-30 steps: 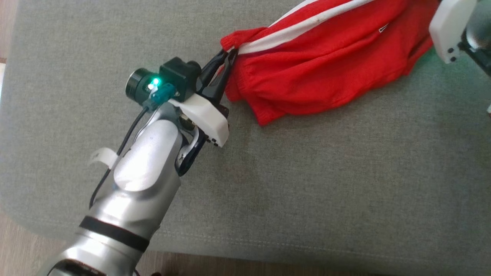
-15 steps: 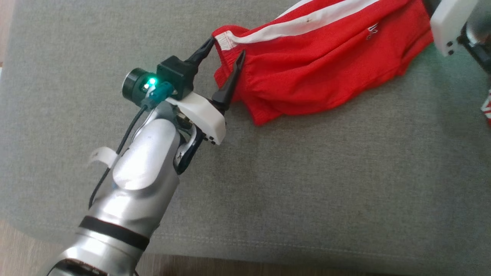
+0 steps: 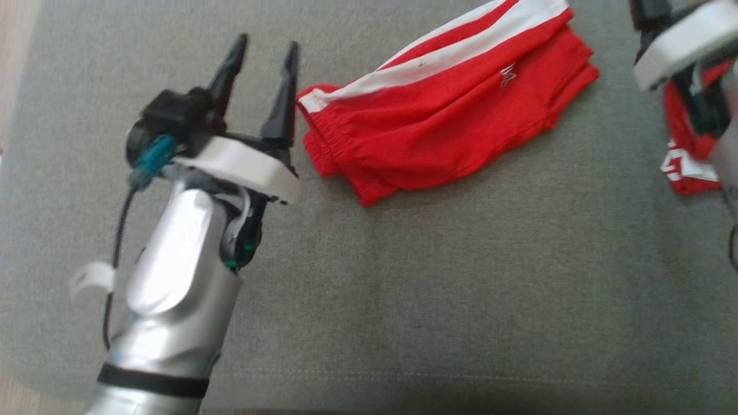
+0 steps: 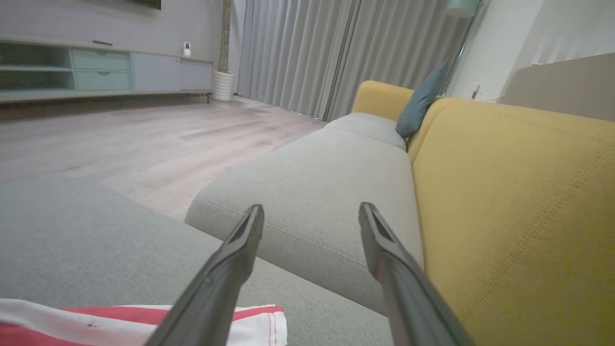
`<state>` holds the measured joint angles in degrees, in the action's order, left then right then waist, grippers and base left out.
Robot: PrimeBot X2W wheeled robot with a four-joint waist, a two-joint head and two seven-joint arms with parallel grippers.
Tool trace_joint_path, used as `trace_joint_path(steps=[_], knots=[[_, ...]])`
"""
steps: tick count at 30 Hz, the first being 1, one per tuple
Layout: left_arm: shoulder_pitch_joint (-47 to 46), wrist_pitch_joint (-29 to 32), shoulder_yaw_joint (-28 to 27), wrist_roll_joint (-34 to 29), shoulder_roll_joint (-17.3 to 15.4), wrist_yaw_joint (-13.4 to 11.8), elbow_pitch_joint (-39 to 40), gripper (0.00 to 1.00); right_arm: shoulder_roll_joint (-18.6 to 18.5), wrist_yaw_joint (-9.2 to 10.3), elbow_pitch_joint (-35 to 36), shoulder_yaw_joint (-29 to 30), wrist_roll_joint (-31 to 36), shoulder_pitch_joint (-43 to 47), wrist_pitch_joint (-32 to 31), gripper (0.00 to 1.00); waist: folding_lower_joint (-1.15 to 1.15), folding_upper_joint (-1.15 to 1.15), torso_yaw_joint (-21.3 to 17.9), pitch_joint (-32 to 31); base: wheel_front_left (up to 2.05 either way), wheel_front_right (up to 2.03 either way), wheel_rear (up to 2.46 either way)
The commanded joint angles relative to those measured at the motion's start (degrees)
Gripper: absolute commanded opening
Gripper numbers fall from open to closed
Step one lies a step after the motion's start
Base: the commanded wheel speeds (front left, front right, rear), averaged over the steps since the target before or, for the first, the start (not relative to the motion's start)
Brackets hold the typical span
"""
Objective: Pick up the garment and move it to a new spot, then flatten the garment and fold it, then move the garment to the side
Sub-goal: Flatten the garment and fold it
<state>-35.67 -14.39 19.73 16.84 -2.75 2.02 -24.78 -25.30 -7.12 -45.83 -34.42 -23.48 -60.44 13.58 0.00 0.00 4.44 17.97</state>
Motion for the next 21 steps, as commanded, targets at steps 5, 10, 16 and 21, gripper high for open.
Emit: trace_joint_path(steps=[5, 10, 16, 21], knots=[[4.88, -0.61, -6.55, 0.41, -0.57, -1.34, 9.56, 1.00, 2.30, -0.36, 10.46, 8.79, 4.02, 10.39, 1.35, 1.00, 0.00, 0.00, -1.21, -3.94, 0.00, 0.00, 0.00], [10.96, -0.61, -8.38, -1.10, -0.27, -2.20, 14.79, 1.00, 5.67, -0.36, 20.38, 17.00, 10.49, 22.63, 1.39, 1.00, 0.00, 0.00, -1.51, -6.21, 0.00, 0.00, 0.00], [17.82, -0.61, -9.29, -2.46, -0.16, -3.06, 17.87, 1.00, 11.89, -0.36, 28.35, 23.84, 17.53, 35.20, 1.40, 1.00, 0.00, 0.00, -2.18, -7.90, 0.00, 0.00, 0.00], [20.67, -0.61, -8.84, -1.82, -0.14, -3.78, 18.92, 1.00, 15.60, -0.36, 31.18, 27.05, 20.03, 40.40, 1.34, 1.00, 0.00, 0.00, -2.49, -8.41, 0.00, 0.00, 0.00]])
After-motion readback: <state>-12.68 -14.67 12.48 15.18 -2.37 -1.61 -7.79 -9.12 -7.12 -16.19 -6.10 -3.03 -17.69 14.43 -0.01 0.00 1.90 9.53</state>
